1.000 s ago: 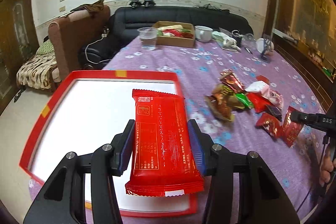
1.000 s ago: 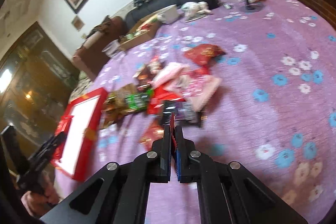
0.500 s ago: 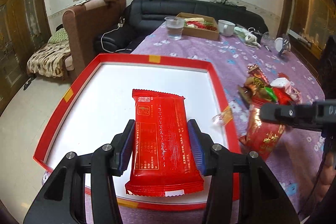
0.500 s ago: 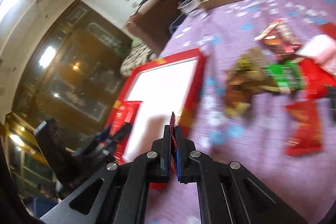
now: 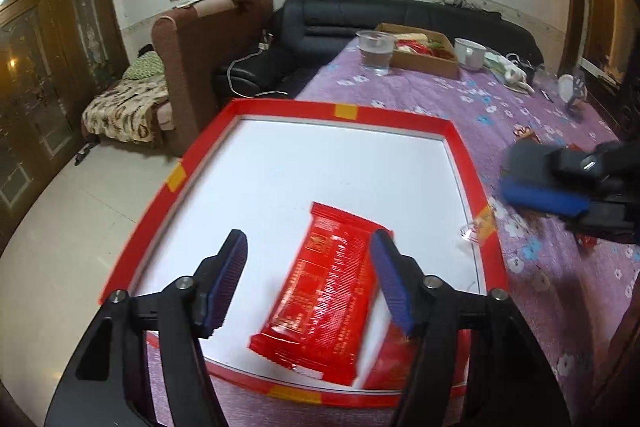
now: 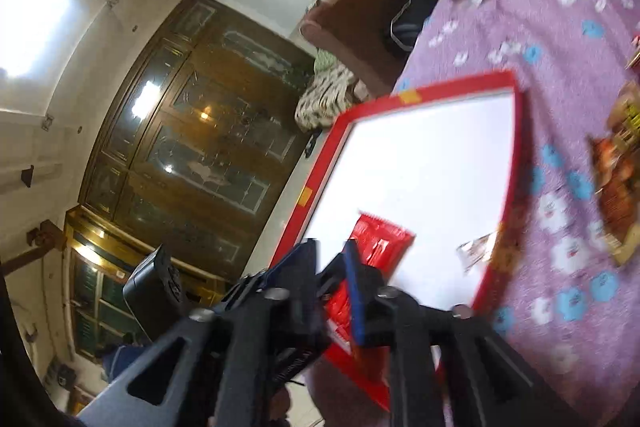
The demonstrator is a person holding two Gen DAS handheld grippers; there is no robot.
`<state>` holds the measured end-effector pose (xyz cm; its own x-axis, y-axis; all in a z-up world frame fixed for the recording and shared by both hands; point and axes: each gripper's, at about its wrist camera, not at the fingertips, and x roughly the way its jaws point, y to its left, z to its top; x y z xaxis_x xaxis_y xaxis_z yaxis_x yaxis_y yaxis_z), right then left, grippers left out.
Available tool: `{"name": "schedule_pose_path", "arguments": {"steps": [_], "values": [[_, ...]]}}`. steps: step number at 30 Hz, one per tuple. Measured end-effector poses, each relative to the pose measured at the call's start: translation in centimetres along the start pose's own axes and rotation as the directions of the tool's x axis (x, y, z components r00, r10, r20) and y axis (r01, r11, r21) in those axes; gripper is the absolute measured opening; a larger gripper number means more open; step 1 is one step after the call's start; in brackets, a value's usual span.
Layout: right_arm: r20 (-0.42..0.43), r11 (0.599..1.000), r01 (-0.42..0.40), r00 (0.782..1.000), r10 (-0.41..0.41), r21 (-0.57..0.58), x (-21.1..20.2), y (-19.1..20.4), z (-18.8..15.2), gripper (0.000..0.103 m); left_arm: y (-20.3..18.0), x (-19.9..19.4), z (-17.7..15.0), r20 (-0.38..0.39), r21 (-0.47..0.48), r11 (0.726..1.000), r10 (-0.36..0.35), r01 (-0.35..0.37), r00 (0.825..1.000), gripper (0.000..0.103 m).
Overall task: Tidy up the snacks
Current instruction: 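Grasp a small red packet with the left gripper while the right grasps a dark packet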
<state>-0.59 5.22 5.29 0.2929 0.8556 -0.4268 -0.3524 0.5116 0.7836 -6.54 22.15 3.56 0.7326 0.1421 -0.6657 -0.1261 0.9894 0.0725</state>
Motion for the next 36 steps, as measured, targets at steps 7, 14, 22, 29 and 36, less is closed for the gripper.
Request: {"name": "schedule_pose_path", "arguments": {"steps": [7, 14, 22, 29, 36], "values": [[0.21, 0.983, 0.157, 0.962, -0.173, 0.091, -10.3, -5.9, 0.0, 0.039, -2.5, -0.6, 0.0, -0.008, 0.042, 0.997, -0.069, 0.07, 0.998, 0.065], [0.34, 0.93, 0.29, 0.871, -0.355, 0.228, -20.2, -10.9, -1.3, 0.049, -9.8, -1.7, -0.2, -0.049, 0.172, 0.96, -0.216, 0.221, 0.975, 0.066], [0.171, 0.875, 0.403, 0.874, -0.455, 0.269, -19.8, -14.0, -1.0, 0.049, -17.4, -1.6, 0.2, -0.133, 0.269, 0.903, -0.31, 0.335, 0.941, 0.066], [0.112, 0.805, 0.547, 0.807, -0.58, 0.229, -17.3, -13.7, -0.7, 0.052, -18.4, -0.9, 0.4, -0.177, 0.253, 0.902, -0.313, 0.35, 0.933, 0.066], [0.134, 0.694, 0.717, 0.683, -0.718, 0.061, -14.7, -12.9, -0.7, 0.047, -19.5, -1.2, 0.2, -0.189, 0.252, 0.895, -0.327, 0.367, 0.926, 0.066]]}}
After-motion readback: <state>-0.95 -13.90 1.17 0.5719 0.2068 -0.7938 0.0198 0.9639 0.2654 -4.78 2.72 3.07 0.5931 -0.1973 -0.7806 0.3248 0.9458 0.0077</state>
